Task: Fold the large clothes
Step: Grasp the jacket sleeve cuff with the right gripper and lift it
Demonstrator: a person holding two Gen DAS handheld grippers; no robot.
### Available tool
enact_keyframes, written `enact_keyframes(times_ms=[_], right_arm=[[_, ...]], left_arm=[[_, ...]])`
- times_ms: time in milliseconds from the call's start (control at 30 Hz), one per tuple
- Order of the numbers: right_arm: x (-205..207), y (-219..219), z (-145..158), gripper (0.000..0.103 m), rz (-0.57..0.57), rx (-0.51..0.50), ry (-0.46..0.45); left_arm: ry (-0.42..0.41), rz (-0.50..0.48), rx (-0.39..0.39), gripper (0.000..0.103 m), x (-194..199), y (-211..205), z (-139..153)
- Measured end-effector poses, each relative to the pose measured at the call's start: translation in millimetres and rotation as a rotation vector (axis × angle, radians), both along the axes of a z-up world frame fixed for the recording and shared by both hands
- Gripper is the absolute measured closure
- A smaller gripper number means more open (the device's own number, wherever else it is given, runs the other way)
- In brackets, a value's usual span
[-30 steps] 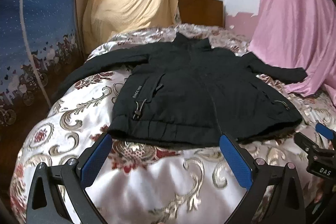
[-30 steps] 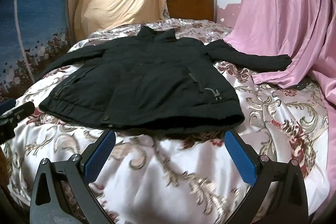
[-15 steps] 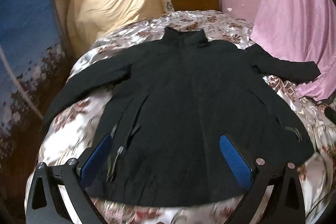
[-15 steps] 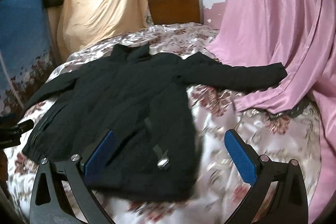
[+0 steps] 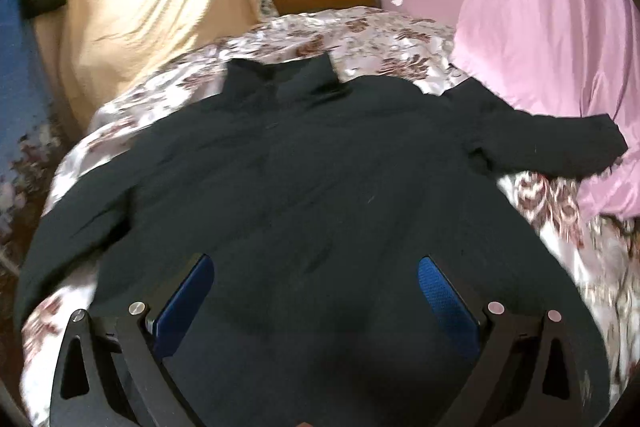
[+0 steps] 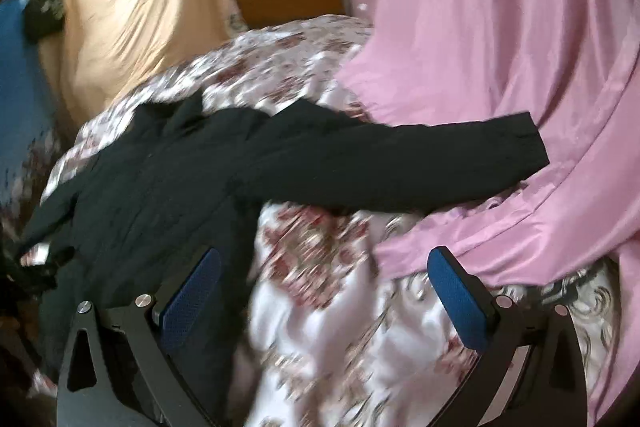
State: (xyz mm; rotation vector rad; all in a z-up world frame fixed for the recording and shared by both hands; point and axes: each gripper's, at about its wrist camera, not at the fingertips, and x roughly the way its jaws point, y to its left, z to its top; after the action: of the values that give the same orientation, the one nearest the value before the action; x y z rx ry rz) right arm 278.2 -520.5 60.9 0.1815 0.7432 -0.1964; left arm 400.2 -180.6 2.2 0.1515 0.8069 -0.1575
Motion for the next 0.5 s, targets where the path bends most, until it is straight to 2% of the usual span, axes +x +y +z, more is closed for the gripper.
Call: enact_keyframes(times_ms=[100,200,267,367,433,500], right_arm=[[23,-34,-4,0.001,-0.036,-0.017,-0.017],[51,-72,-12,0.001,-0.116,-0.064,0.02],[65,-99,-16,0.001,-0.153,-0.034,0.027],[80,-142,-28,0.001,-0.207,0.117,0.033],[87,-168,-41,0.003,-0.236,0.266,0.038],[90,-181,-53,0.003,-0.249,0.343,0.049]], left_arm=[[0.002,-0.043,-0.028,0.0,41,-33,-13],[0.007,-0.071,-0.046,0.0,79,-71,-27],[0.021,-0.088,-0.057,0.0,103,-96,-38],[0.062,-0.084,-0.071,0.0,131,-122,-55],[0.086,-0.084,-0.071,0.0,143,-136,-64],[0.092,-0.084,-0.065,0.0,152,-144,-72]])
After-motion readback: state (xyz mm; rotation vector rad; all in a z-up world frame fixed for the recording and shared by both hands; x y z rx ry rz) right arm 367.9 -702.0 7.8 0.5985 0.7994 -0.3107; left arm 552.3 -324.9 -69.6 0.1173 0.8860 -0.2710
